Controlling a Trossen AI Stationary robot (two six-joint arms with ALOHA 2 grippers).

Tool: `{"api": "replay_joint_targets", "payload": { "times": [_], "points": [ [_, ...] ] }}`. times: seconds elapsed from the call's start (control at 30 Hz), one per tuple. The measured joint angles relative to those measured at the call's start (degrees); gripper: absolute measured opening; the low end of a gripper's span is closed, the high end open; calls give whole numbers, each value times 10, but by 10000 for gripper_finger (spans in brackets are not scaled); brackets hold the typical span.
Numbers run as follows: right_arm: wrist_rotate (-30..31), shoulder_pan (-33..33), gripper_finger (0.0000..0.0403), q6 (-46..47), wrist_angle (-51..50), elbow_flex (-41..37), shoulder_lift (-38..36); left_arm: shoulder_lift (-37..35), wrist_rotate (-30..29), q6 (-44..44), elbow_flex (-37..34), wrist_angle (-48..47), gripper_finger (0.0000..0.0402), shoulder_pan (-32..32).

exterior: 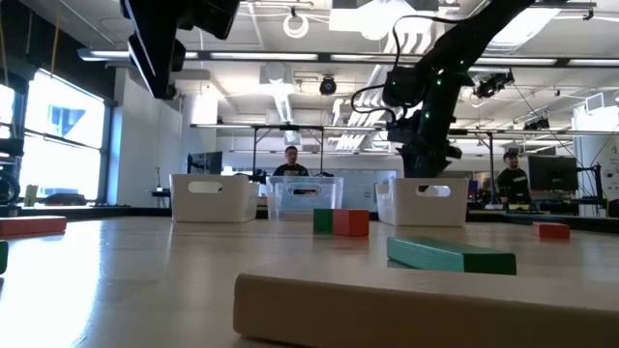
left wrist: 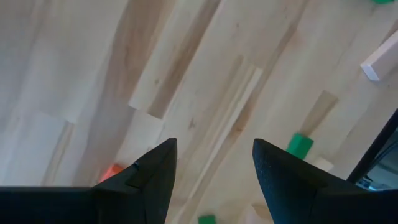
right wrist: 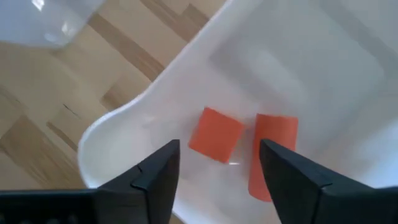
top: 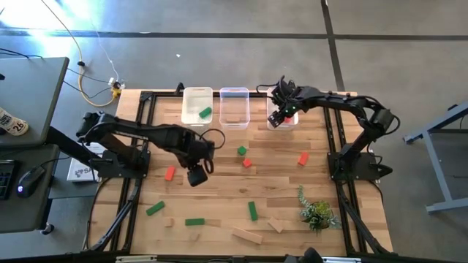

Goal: Sort & place blocks by color
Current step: Put the green block into the left white bin

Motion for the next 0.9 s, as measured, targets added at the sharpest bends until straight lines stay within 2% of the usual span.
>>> {"api": "replay_joint_targets", "payload": {
  "times": [0.27, 0.53, 0.9],
  "points": [
    [-6, 0, 223, -47, -55, 62, 0, 0, 0, -65, 0, 1, 216, -57],
    [-6, 1, 224, -46, -125, 163, 0, 0, -2, -109, 0, 5, 238, -107],
    [-14, 1, 225, 5, -156, 255, 0, 0, -66, -125, -15, 92, 239, -225]
  ]
}}
